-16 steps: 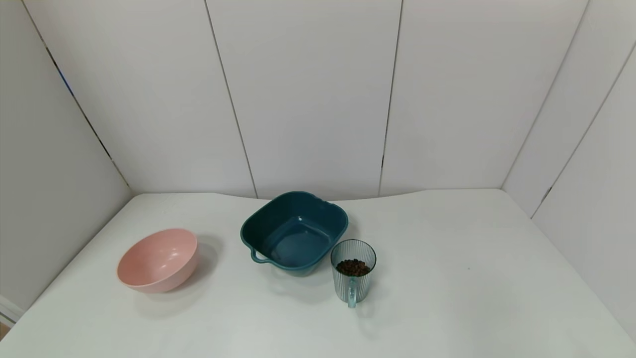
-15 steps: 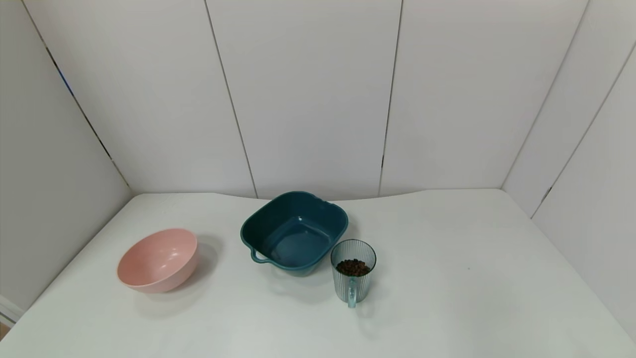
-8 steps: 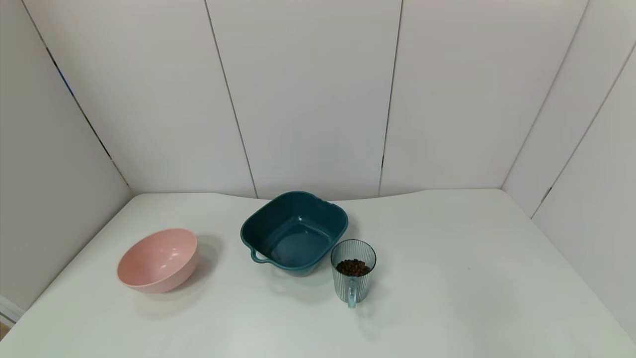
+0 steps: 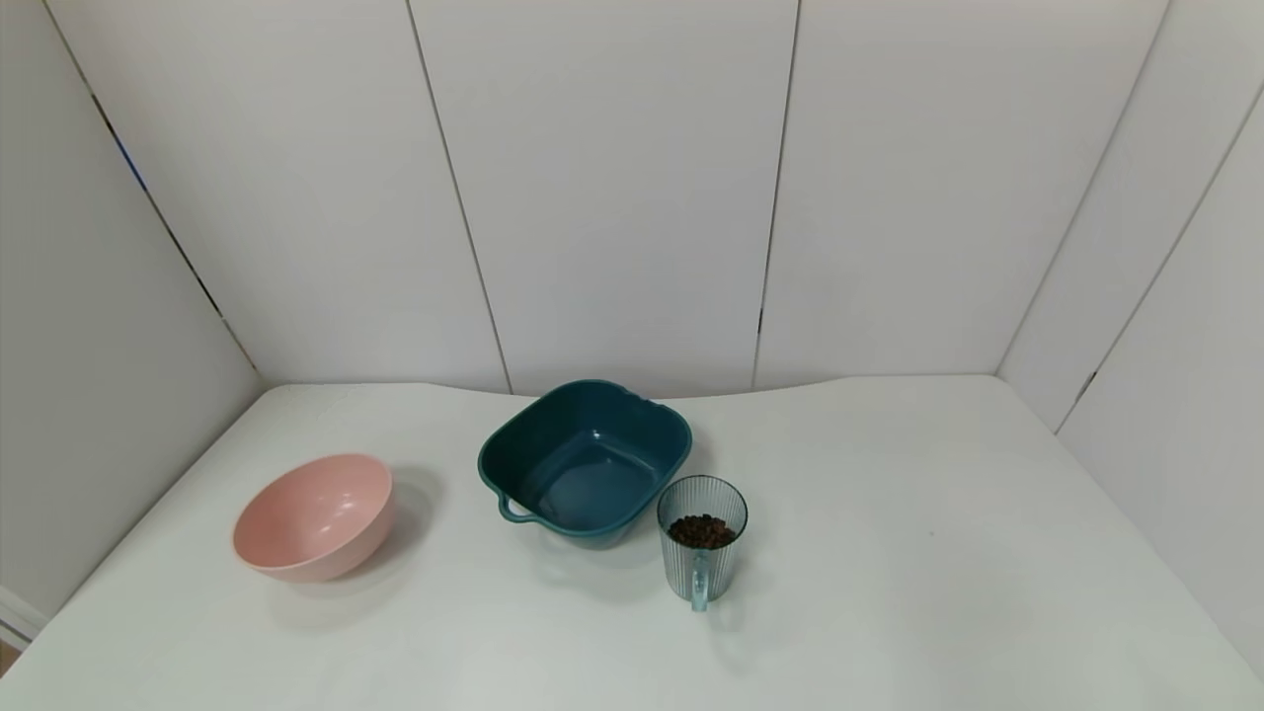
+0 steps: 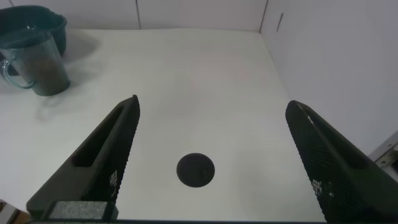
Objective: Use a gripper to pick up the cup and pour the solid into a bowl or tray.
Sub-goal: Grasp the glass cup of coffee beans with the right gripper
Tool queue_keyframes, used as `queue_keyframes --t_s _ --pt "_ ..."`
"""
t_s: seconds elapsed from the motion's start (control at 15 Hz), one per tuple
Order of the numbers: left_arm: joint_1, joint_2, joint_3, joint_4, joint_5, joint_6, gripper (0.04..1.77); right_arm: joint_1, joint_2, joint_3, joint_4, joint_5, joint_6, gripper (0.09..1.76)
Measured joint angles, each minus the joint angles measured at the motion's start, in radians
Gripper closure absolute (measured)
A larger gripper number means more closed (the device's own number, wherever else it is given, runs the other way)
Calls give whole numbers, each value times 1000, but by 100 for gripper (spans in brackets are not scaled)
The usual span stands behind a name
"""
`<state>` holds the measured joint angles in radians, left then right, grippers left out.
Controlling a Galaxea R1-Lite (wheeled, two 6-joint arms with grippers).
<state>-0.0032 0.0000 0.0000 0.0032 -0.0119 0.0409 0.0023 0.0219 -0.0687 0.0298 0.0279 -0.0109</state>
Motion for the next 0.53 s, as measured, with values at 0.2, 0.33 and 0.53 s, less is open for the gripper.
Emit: queue_keyframes --t_s 0.2,0.33,0.53 --pt "0 0 0 0 0 0 9 7 109 -117 -6 -2 -2 14" --pt "0 0 0 0 0 0 9 14 229 -228 -11 -1 -2 14" --pt "0 0 0 0 0 0 9 22 447 -371 -21 17 -3 14"
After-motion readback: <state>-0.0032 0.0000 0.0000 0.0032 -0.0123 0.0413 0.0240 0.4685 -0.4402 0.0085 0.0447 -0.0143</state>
